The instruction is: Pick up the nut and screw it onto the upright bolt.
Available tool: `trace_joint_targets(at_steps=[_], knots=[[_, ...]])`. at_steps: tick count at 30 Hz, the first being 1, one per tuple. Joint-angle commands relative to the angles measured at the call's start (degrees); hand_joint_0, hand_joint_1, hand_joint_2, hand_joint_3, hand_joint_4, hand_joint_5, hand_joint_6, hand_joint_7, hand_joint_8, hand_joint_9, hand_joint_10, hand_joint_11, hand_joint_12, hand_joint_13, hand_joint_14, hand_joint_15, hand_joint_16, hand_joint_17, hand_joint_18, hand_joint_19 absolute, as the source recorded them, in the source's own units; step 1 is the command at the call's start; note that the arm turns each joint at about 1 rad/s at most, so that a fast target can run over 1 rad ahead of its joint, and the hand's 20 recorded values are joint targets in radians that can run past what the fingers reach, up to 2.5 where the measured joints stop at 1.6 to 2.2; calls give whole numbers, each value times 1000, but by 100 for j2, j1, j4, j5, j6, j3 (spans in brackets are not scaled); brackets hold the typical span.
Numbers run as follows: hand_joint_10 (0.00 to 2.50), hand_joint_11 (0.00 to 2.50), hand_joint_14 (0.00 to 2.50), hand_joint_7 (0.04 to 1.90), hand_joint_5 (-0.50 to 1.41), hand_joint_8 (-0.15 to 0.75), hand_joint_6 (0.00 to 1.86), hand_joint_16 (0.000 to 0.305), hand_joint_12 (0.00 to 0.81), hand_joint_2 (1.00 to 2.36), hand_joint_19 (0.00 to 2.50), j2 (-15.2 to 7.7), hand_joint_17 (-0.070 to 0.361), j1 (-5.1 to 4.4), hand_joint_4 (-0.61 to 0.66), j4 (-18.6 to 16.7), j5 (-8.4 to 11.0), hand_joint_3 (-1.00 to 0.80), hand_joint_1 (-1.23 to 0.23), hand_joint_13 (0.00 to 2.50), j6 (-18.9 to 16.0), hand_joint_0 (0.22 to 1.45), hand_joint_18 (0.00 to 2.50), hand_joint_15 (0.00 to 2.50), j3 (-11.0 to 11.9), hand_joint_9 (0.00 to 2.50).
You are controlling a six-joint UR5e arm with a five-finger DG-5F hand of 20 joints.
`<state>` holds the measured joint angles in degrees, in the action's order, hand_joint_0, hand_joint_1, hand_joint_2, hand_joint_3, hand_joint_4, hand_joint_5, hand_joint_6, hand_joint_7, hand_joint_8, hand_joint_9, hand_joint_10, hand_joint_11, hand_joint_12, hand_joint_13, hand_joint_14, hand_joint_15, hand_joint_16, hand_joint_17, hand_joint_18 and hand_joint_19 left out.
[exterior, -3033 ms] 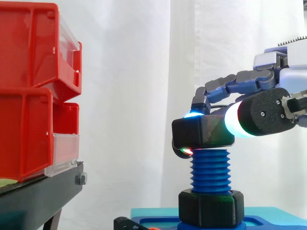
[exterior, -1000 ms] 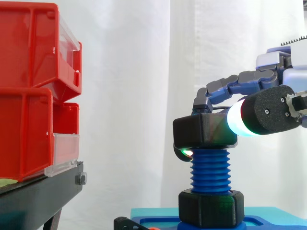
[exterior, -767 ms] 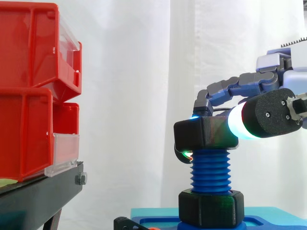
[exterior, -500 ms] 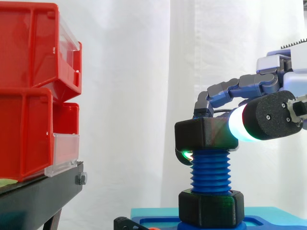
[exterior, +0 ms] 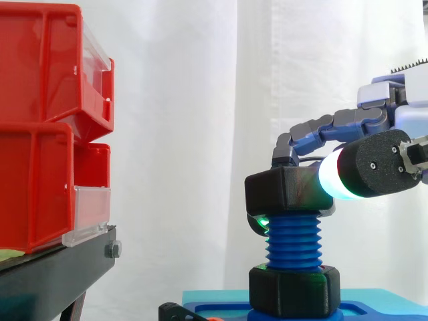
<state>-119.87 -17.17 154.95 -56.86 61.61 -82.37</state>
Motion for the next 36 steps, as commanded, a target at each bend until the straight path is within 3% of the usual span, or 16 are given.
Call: trace_joint_targets(at_steps=[1, 23, 28, 36], knots=[[0, 0, 0, 1313, -163, 319, 519, 33, 303, 1004, 0, -19, 74, 3, 273, 9, -1, -454, -640, 347, 0, 540, 151, 0, 1, 478], [0, 0, 0, 1315, -162, 324, 500, 35, 315, 1000, 0, -19, 78, 3, 272, -35, -18, -500, -644, 342, 0, 510, 158, 0, -25, 476], [0, 0, 0, 1077, -186, 332, 503, 41, 343, 1000, 0, -19, 93, 3, 313, -88, -18, -500, -468, 323, 0, 450, 158, 0, -34, 468], [0, 0, 0, 795, -229, 321, 502, 49, 371, 1000, 0, -19, 110, 3, 270, -52, -9, -500, -355, 274, -9, 415, 122, 0, -34, 407]])
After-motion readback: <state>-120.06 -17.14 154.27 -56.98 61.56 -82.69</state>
